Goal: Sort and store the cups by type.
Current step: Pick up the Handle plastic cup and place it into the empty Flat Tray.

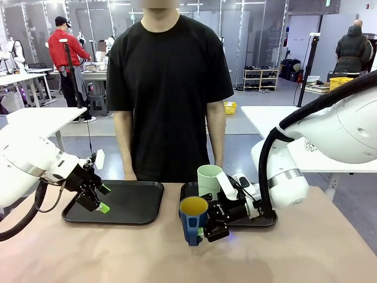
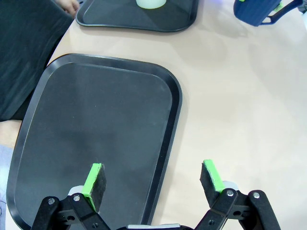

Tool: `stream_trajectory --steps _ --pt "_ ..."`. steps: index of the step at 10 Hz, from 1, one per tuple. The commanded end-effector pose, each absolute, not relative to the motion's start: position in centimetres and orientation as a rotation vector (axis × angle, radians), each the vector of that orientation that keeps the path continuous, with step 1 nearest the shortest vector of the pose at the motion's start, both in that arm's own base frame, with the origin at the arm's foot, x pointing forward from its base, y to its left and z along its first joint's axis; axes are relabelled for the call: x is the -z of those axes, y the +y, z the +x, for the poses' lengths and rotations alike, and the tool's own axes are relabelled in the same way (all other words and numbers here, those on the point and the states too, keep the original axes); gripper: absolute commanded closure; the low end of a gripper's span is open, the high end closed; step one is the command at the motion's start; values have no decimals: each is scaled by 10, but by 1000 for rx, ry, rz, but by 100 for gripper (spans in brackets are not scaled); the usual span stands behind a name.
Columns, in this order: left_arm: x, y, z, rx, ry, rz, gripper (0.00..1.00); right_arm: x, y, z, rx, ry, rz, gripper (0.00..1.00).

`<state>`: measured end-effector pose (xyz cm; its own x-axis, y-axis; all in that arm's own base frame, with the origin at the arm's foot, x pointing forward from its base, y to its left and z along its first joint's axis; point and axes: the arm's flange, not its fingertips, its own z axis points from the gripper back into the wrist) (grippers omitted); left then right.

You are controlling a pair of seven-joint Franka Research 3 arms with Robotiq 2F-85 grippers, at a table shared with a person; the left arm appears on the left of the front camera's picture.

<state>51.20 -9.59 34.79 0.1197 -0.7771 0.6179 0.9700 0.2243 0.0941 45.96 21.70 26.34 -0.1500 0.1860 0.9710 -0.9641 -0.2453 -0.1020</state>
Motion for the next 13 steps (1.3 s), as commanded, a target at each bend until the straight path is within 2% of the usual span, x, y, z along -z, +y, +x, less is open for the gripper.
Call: stream_trajectory --steps 1,6,7,10,13 --pt "-350 -96 512 1326 -632 -369 0 -258 217 461 -1561 -1021 1162 64" --pt "-350 -96 512 1326 -632 -369 0 -258 217 461 -1561 -1021 1162 64" --pt "-350 -96 512 1326 -632 -369 0 -257 216 459 -1557 -1015 1163 26" --pt "-350 -96 512 1326 -632 -369 0 -255 263 461 -1515 -1053 1235 26" --pt "-350 -96 512 1326 -632 -369 0 -253 310 471 -1419 -1143 1209 26"
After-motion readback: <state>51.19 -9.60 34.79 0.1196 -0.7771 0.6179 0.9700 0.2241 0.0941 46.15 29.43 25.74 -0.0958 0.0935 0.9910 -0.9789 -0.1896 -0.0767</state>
